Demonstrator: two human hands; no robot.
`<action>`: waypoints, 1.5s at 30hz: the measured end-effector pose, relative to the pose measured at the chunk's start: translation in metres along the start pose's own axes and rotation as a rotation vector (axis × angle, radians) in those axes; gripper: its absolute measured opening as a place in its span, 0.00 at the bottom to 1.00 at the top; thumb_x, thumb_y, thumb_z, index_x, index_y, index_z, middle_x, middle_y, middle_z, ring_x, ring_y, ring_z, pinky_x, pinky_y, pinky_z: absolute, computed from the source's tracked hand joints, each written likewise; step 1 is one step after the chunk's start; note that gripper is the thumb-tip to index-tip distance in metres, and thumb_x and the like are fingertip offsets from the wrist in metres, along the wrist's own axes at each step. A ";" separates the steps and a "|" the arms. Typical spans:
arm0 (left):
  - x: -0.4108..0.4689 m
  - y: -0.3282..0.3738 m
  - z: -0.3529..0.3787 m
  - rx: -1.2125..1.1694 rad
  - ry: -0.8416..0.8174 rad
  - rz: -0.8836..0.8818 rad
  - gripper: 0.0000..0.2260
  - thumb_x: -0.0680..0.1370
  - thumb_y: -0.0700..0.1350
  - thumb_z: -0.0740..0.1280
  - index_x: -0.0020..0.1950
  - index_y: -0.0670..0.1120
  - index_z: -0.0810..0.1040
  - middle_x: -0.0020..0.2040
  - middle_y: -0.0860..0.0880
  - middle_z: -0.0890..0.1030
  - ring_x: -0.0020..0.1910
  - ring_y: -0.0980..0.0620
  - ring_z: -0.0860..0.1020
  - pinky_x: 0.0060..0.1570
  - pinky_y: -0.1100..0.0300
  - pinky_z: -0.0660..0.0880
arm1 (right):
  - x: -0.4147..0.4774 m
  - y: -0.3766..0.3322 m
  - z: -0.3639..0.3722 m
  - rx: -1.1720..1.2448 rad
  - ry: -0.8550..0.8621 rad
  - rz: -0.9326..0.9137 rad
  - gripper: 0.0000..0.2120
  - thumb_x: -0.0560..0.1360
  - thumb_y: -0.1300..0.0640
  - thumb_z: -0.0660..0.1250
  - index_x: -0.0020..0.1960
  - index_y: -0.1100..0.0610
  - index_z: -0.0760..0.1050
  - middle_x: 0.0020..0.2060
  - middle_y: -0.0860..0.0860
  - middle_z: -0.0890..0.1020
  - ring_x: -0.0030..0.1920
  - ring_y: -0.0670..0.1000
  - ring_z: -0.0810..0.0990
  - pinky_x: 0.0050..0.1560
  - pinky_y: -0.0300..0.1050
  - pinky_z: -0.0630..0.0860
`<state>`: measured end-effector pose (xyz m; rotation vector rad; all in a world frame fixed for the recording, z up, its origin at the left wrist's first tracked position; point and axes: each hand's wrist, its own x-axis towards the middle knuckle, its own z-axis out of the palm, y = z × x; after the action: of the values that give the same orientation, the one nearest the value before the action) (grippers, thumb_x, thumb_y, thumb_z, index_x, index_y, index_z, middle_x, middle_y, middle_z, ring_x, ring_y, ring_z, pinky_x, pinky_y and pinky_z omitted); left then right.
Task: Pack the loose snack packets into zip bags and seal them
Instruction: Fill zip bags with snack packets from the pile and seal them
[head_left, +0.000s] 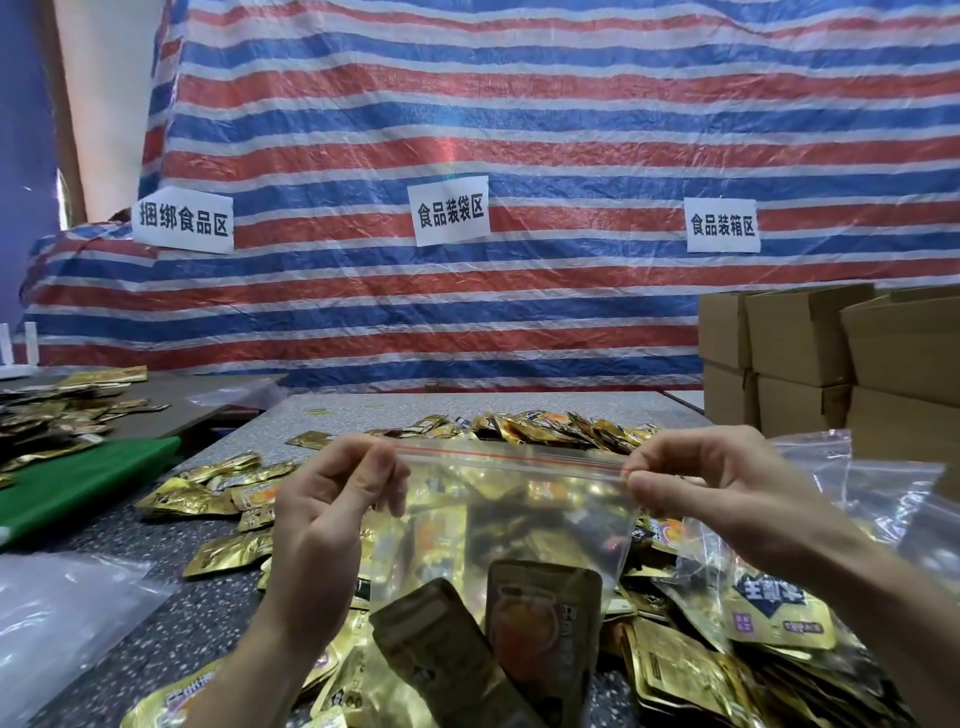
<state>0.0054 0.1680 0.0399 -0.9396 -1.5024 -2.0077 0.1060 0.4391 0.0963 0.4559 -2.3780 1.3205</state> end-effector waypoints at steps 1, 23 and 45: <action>0.000 0.000 0.000 0.020 0.003 0.020 0.12 0.78 0.50 0.66 0.39 0.45 0.80 0.33 0.46 0.77 0.34 0.50 0.73 0.37 0.63 0.72 | -0.001 0.000 0.002 0.002 0.023 -0.010 0.11 0.66 0.46 0.71 0.43 0.51 0.84 0.39 0.55 0.84 0.40 0.50 0.81 0.46 0.49 0.77; 0.002 0.081 0.074 1.080 -0.437 0.450 0.13 0.74 0.58 0.62 0.48 0.54 0.82 0.51 0.58 0.79 0.55 0.56 0.74 0.58 0.57 0.64 | -0.012 -0.014 0.041 -0.053 0.138 -0.148 0.06 0.79 0.62 0.68 0.46 0.52 0.80 0.38 0.45 0.82 0.38 0.44 0.80 0.43 0.50 0.79; 0.013 0.077 0.082 0.958 -0.368 0.119 0.11 0.65 0.59 0.64 0.34 0.53 0.78 0.43 0.57 0.78 0.48 0.57 0.74 0.51 0.54 0.69 | -0.013 -0.018 0.054 -0.291 0.254 -0.205 0.04 0.78 0.50 0.65 0.47 0.46 0.78 0.41 0.41 0.82 0.42 0.45 0.81 0.41 0.51 0.78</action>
<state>0.0714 0.2243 0.1130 -0.9310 -2.2019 -0.8253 0.1159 0.3854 0.0772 0.4055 -2.1962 0.8689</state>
